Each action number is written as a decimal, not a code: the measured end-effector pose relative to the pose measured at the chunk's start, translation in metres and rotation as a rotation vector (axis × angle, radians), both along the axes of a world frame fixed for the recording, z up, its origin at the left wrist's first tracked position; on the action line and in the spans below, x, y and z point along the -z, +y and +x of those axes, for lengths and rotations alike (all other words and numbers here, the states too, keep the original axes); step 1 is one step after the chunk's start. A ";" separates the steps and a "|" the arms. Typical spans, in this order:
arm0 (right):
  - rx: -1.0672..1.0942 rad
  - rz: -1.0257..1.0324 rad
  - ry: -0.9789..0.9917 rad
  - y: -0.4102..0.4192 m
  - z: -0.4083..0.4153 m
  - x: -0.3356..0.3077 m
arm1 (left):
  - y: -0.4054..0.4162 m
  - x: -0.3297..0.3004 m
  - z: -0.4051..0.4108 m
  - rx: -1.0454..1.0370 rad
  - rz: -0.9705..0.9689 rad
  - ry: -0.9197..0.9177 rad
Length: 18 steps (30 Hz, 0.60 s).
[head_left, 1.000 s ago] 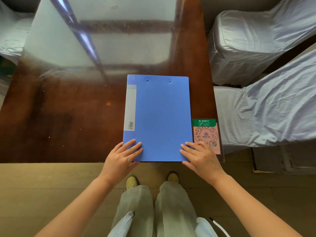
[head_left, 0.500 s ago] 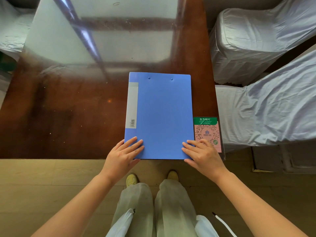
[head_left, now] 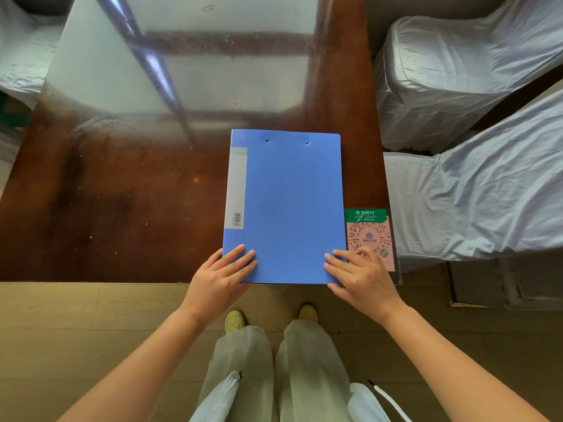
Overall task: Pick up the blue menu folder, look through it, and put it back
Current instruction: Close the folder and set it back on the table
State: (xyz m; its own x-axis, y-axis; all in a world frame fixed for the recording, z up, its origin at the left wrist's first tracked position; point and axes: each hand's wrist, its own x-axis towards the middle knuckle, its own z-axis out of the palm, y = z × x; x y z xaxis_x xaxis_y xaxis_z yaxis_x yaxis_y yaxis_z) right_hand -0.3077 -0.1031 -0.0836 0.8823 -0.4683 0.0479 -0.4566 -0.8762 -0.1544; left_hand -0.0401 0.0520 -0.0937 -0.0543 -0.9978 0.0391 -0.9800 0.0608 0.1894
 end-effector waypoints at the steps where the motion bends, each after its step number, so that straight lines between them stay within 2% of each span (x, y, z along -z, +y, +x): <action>1: 0.001 -0.003 0.003 0.000 0.000 0.000 | 0.000 0.000 0.000 0.001 0.000 -0.001; 12: 0.003 -0.002 0.022 0.001 0.000 0.000 | 0.004 0.005 -0.002 -0.009 -0.025 -0.010; 18: 0.006 0.005 0.019 0.001 0.001 -0.001 | 0.002 0.004 0.001 -0.012 0.023 0.015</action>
